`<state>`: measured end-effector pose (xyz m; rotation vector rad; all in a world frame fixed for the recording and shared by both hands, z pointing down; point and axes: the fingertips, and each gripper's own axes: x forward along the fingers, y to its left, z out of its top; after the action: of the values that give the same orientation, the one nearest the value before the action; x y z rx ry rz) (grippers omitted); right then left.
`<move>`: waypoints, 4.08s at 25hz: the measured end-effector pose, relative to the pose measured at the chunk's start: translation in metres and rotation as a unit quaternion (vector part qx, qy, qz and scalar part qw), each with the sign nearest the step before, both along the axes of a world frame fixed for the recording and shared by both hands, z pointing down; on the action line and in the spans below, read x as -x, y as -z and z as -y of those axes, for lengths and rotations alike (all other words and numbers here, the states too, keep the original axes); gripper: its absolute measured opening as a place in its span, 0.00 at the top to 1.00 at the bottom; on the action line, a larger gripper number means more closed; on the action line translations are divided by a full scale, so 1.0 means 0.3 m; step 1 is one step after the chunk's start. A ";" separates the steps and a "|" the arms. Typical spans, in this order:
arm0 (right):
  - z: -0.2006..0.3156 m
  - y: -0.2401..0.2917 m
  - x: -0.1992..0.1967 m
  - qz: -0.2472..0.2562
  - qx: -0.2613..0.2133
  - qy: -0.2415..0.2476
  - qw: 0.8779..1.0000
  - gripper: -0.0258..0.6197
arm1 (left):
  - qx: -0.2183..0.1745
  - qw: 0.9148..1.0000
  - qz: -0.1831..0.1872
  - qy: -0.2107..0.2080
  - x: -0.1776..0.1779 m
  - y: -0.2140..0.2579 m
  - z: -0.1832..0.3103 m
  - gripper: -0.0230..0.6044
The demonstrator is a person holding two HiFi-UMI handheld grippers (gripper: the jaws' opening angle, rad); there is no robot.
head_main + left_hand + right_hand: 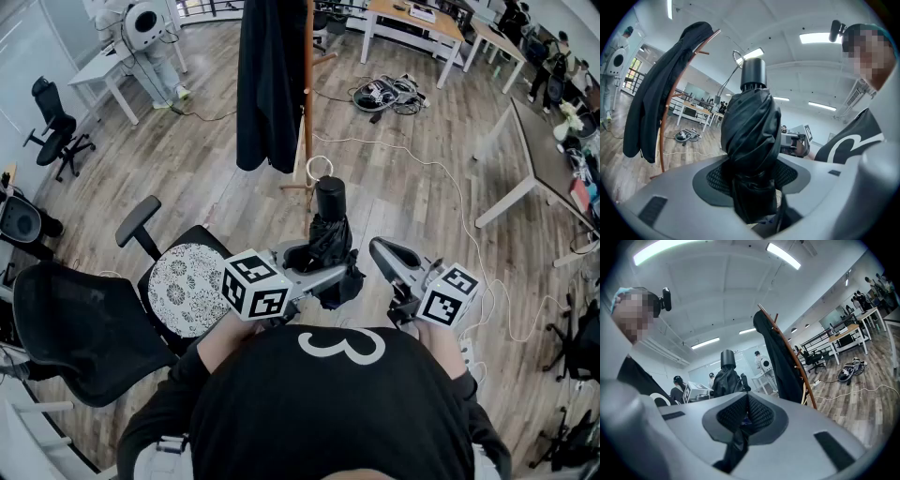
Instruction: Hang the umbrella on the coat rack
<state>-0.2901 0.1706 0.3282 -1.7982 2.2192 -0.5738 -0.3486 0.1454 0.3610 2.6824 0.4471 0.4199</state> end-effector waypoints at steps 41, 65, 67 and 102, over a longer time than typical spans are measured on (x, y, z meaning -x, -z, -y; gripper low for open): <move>-0.269 0.043 -0.803 0.004 -0.034 -0.004 0.999 0.92 | -0.006 1.000 0.010 -0.011 -0.833 0.013 -0.253 0.57; 0.146 -0.061 -1.114 0.018 0.001 0.001 1.000 0.92 | 0.015 1.000 0.014 0.013 -1.143 -0.063 0.181 0.57; 0.209 -0.071 -1.148 0.020 0.005 0.006 1.000 0.92 | 0.017 1.000 0.013 0.020 -1.180 -0.064 0.250 0.57; 1.042 -0.114 -1.408 0.042 0.012 0.119 0.992 0.92 | 0.019 0.991 0.035 0.124 -1.410 -0.118 1.015 0.57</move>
<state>0.1322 -0.1421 0.3625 -1.4996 2.3951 -0.7108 0.0745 -0.1592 0.3964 2.6329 0.0970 0.4238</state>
